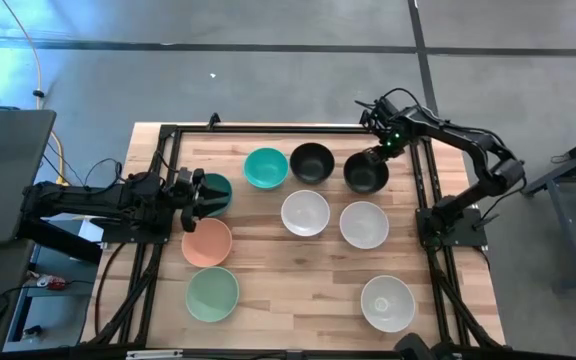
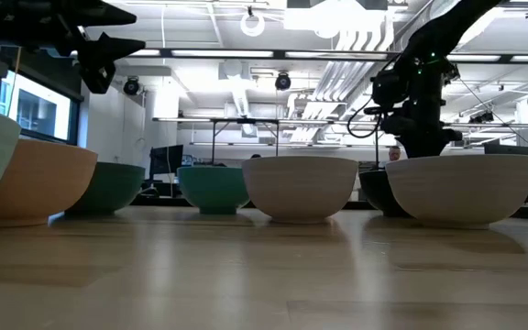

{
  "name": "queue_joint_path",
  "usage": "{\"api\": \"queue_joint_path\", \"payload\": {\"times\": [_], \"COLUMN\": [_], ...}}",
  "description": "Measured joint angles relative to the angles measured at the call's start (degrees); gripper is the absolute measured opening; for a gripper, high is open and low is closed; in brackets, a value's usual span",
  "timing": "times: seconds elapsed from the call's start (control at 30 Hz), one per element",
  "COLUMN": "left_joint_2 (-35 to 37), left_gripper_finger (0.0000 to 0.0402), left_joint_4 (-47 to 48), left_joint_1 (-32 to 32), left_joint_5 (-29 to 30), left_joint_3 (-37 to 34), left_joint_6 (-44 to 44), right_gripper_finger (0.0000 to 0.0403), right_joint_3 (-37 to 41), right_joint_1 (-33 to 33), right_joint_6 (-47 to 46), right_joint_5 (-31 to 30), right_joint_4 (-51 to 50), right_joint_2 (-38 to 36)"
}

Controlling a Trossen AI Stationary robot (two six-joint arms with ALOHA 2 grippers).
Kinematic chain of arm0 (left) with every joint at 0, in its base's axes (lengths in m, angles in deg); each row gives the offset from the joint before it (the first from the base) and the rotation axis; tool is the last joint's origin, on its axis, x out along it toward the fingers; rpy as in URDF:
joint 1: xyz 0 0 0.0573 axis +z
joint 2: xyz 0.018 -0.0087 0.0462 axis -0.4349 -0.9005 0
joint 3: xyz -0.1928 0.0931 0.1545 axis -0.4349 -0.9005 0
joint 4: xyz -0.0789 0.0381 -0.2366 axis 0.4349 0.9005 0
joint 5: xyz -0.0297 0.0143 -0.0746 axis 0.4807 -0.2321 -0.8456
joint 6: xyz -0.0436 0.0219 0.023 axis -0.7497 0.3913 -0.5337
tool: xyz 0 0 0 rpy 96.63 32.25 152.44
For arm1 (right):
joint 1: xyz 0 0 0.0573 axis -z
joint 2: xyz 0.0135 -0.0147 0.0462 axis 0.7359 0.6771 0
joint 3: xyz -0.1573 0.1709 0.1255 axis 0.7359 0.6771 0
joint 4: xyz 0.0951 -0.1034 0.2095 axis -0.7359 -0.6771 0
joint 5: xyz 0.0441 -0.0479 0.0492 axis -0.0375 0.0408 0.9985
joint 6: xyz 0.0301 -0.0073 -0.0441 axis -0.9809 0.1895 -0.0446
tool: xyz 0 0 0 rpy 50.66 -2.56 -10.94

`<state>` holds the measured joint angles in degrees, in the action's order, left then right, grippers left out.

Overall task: Nest bowls inside each other
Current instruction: Stack the right black bowl on top of the left white bowl

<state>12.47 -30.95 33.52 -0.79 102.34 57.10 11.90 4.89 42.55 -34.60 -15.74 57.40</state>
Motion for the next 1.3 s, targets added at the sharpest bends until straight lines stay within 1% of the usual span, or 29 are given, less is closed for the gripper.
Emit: {"api": "queue_joint_path", "payload": {"times": [0.2, 0.43, 0.6, 1.0, 1.3], "left_joint_2": [0.0, 0.0, 0.0, 0.0, 0.0], "left_gripper_finger": [0.0165, 0.0165, 0.0165, 0.0165, 0.0165], "left_joint_4": [0.0, 0.0, 0.0, 0.0, 0.0], "left_joint_1": [0.0, 0.0, 0.0, 0.0, 0.0], "left_joint_5": [0.1, 0.8, 1.7, 1.7, 1.7], "left_joint_3": [0.0, 0.0, 0.0, 0.0, 0.0], "left_joint_6": [0.0, 0.0, 0.3, 0.4, 0.4], "right_gripper_finger": [0.011, 0.011, 0.011, 0.011, 0.011], "right_joint_3": [0.0, 0.0, 0.0, 0.0, 3.8], "right_joint_1": [1.7, 2.1, 2.1, 2.1, 2.1], "right_joint_6": [-0.2, -0.4, -0.3, 0.0, -1.8], "right_joint_5": [-1.4, -1.3, 0.7, 0.8, 0.8], "right_joint_4": [-0.1, -0.2, -0.2, -0.2, 0.8], "right_joint_2": [0.8, 0.8, 0.8, 0.8, 0.8]}}
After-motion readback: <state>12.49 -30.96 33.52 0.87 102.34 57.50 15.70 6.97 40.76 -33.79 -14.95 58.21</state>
